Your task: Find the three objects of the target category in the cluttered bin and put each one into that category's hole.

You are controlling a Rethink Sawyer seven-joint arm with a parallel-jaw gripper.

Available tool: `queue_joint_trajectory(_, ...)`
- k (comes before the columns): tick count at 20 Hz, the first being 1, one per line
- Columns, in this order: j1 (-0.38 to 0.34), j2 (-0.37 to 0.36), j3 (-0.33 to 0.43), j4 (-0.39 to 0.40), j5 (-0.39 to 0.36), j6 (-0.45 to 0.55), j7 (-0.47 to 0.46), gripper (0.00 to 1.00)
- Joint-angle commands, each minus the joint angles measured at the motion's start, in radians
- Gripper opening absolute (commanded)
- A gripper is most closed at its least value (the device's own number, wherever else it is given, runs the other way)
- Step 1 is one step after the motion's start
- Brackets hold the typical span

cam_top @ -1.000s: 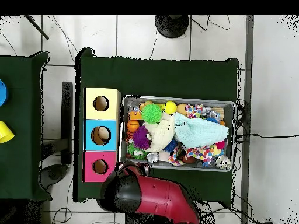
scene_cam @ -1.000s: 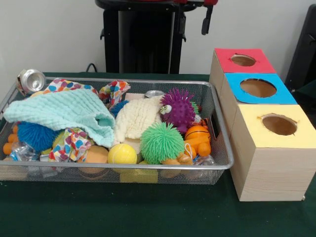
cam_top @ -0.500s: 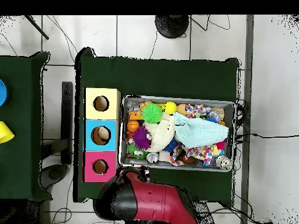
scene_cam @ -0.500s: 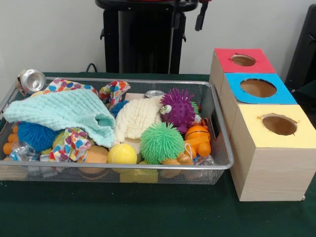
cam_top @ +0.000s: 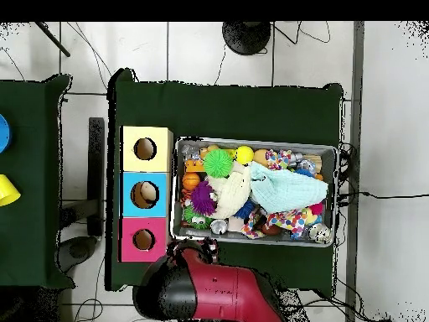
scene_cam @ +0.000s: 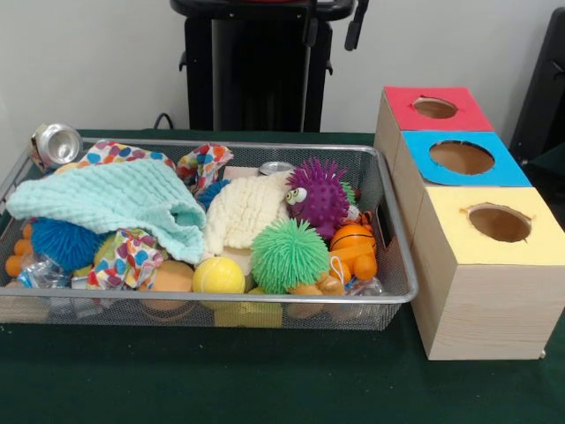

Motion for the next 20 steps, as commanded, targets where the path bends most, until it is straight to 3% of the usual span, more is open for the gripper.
queue_joint_trajectory(1, -0.007, 0.034, 0.002, -0.067, -0.075, 0.074, 0.068, 1.00)
queue_joint_trajectory(11, 0.015, 0.193, -0.012, -0.065, -0.112, -0.114, 0.155, 1.00)
queue_joint_trajectory(15, -0.004, 0.199, -0.003, -0.113, -0.099, -0.101, 0.129, 1.00)
queue_joint_trajectory(20, 0.041, 0.235, -0.040, -0.223, -0.073, -0.048, 0.170, 1.00)
